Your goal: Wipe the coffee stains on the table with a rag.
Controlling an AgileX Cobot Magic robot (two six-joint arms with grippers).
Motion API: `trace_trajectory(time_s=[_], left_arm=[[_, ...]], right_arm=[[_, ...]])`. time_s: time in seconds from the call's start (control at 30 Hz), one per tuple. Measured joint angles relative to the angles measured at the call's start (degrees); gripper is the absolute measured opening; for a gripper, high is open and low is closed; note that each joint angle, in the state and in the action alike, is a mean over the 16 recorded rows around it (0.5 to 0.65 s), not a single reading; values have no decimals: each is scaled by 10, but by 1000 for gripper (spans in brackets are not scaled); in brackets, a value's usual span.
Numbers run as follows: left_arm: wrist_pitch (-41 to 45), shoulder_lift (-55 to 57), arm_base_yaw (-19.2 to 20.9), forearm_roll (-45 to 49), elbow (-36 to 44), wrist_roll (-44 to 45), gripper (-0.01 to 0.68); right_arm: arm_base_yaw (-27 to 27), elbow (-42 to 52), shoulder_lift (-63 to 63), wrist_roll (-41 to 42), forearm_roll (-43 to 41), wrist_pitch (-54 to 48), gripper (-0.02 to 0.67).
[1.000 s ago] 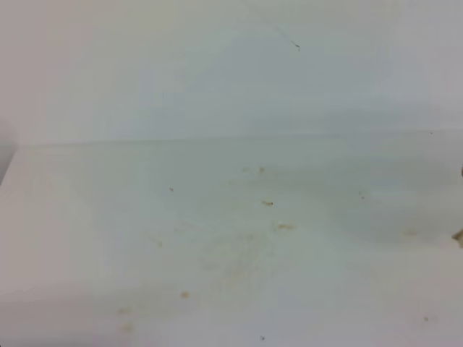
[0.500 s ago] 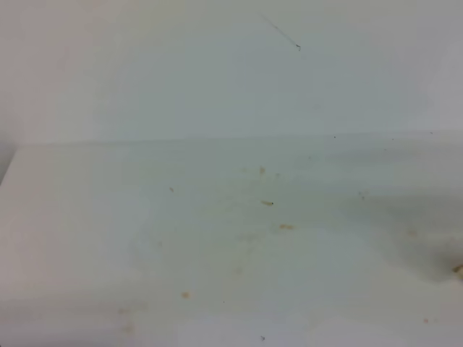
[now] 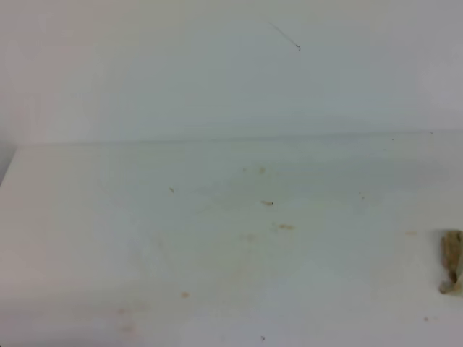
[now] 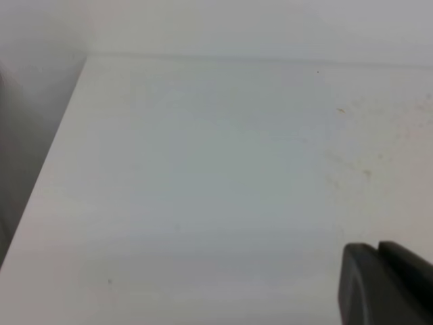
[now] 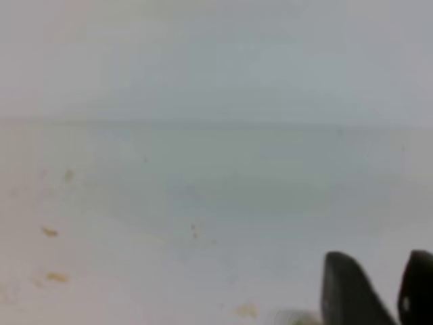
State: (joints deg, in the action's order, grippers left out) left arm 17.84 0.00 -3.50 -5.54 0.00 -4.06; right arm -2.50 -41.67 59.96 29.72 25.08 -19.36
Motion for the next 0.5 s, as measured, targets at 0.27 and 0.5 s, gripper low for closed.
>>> trace_trajectory(time_s=[0.27,0.5], left_arm=[[0,0,0,0,0,0,-3],[0,0,0,0,0,0,-3]], right_arm=[[0,21,-190,15,0,-68,53],[0,93,-327,15,3,-84,5]])
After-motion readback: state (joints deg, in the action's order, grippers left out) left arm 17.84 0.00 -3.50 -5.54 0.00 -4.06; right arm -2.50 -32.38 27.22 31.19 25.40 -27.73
